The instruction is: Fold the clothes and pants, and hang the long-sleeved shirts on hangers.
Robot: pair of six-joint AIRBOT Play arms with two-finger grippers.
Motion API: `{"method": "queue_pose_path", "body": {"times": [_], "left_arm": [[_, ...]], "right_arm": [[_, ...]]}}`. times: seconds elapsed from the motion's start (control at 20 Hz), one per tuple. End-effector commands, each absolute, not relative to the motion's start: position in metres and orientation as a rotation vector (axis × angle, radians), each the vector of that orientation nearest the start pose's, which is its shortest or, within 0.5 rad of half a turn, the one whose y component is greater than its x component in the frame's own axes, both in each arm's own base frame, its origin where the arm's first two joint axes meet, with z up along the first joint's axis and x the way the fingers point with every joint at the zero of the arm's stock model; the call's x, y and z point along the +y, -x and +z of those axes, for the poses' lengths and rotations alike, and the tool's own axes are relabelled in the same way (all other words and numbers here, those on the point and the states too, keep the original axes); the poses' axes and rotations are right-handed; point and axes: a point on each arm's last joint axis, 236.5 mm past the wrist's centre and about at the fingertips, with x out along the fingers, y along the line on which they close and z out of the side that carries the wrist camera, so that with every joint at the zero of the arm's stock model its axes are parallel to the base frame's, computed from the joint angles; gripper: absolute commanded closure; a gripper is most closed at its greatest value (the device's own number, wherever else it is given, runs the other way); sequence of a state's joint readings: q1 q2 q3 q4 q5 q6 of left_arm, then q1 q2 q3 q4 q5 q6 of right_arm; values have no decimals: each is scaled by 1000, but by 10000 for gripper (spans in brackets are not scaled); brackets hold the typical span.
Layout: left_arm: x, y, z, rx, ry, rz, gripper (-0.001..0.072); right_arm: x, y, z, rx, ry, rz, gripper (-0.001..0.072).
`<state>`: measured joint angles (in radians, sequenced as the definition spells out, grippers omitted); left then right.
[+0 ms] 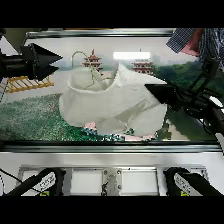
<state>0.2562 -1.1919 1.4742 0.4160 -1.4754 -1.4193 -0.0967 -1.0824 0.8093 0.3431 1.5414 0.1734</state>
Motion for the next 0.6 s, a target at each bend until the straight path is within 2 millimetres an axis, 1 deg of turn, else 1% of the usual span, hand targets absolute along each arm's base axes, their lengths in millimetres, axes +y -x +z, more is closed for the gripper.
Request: {"method": "queue_pose_path", "body": {"times": [0.0,0.05,0.15,0.25,0.35,0.45,0.55], "left_arm": [[-126,-363,272,862,758,-841,21],[-129,-362,272,864,753,-848,20],[-129,-366,273,845,745,-845,21],[-121,-373,275,818,759,-815,21],[-113,-374,276,806,763,-796,21],[-113,-370,277,802,736,-799,21],[-120,-362,280,757,624,-856,21]], "right_arm": [[194,-305,264,52,-614,1365,701],[194,-305,264,52,-614,1363,701],[194,-305,264,51,-616,1363,702],[189,-308,274,11,-649,1354,701],[181,-312,289,-60,-685,1341,701],[176,-314,299,-105,-706,1331,701],[175,-313,300,-111,-710,1330,701]]}}
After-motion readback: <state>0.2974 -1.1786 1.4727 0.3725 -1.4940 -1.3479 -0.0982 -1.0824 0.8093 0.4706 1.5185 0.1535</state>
